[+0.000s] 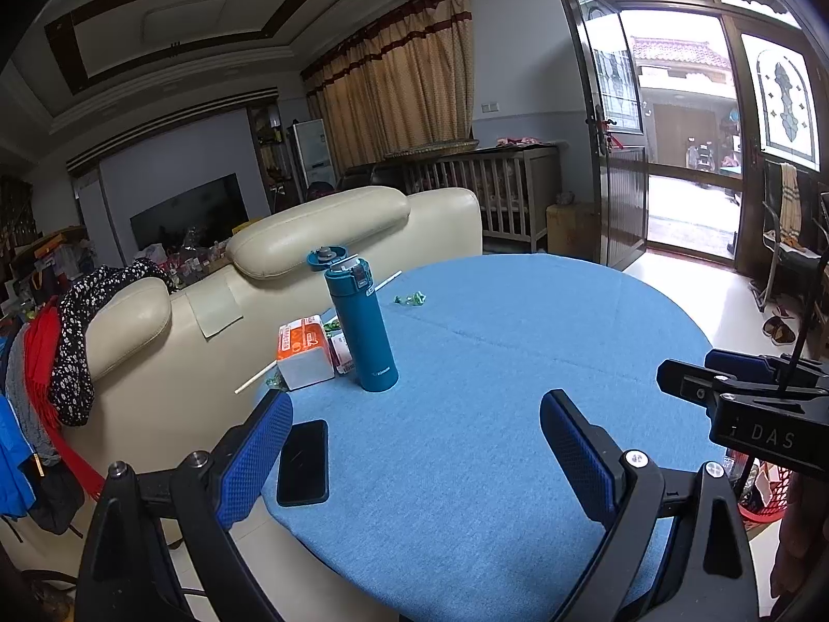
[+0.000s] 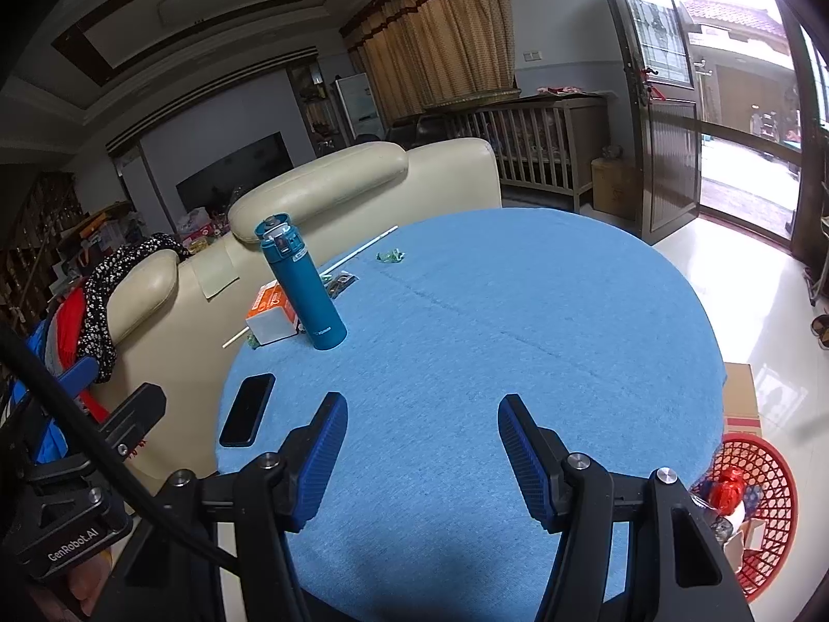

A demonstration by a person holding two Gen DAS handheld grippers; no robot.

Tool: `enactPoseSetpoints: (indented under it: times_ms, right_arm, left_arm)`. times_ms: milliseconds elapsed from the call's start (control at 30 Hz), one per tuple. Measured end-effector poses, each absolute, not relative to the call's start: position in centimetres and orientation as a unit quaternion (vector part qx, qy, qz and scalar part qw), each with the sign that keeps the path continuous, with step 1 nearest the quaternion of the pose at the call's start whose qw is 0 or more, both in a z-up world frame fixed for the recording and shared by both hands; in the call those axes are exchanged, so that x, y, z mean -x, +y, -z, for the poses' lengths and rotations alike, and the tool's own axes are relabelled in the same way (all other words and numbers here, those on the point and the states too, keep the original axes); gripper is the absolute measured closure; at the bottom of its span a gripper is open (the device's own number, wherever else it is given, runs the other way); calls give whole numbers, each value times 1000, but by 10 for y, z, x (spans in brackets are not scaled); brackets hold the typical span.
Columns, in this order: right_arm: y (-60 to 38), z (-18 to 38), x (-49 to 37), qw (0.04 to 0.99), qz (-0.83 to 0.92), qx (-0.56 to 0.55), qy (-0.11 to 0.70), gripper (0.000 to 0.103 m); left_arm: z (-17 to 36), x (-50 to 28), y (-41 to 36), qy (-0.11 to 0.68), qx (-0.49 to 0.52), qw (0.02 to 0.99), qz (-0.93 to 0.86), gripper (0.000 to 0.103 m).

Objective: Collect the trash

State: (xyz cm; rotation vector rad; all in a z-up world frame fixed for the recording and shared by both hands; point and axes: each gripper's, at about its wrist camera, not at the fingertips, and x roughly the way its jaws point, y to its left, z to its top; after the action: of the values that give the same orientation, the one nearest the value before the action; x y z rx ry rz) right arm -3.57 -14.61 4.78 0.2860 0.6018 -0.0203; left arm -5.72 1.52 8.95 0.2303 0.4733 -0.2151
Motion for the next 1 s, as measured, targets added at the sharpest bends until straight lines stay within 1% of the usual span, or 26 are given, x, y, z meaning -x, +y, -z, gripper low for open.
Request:
enactPoseSetpoints:
  times_ms: [1000]
  right_arm:
    - [-150,-39,32,944,18,-138,299,38]
  left_arm:
    - [-83,54,7,242,-115,955,129,7]
